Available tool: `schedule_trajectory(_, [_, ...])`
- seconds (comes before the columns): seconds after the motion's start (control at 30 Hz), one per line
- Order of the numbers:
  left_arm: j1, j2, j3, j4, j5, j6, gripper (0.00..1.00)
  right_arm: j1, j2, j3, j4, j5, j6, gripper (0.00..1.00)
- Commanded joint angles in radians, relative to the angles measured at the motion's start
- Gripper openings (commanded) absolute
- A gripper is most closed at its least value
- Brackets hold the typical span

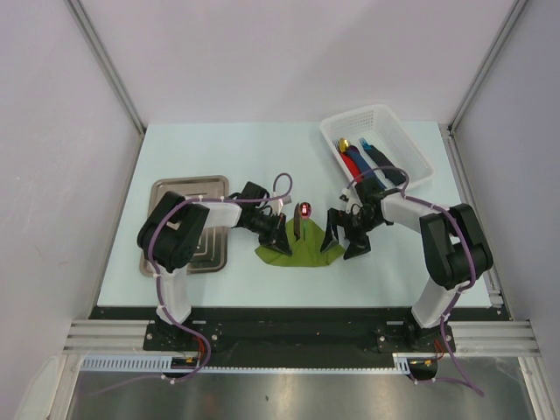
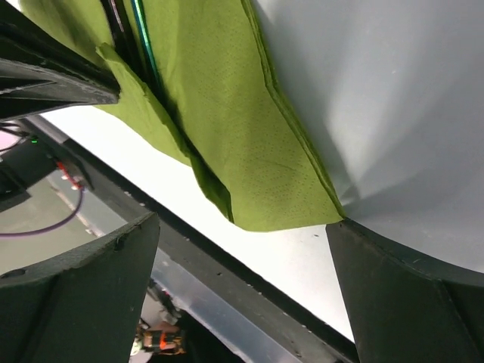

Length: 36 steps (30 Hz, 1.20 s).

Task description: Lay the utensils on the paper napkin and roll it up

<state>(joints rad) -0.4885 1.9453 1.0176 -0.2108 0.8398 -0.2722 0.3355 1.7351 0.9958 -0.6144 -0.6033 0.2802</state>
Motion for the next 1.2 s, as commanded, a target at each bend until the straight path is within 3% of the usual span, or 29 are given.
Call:
schedule_trajectory(0.0, [0.005, 0.006, 0.026, 0.021, -0.041, 0.004, 0.12, -0.010, 0.017, -0.026, 0.070, -0.079, 0.046, 0.98])
schedule_trajectory(0.27, [0.007, 0.009, 0.029, 0.017, -0.044, 0.005, 0.12, -0.041, -0.054, -0.075, 0.266, -0.243, 0.161, 0.93])
schedule_trajectory(0.57, [0.007, 0.012, 0.036, 0.005, -0.042, 0.010, 0.12, 0.010, -0.055, -0.060, 0.378, -0.276, 0.206, 0.85])
schedule_trajectory(0.77, [0.007, -0.002, 0.030, -0.007, -0.042, 0.018, 0.12, 0.063, 0.006, 0.010, 0.335, -0.207, 0.169, 0.73])
schedule_trajectory(1.07, [0.008, -0.011, 0.019, 0.001, -0.041, 0.019, 0.12, 0.102, 0.012, 0.067, 0.268, -0.168, 0.149, 0.65])
schedule_trajectory(1.17, [0.008, -0.013, 0.019, 0.001, -0.041, 0.018, 0.12, 0.112, 0.043, 0.081, 0.272, -0.171, 0.155, 0.54])
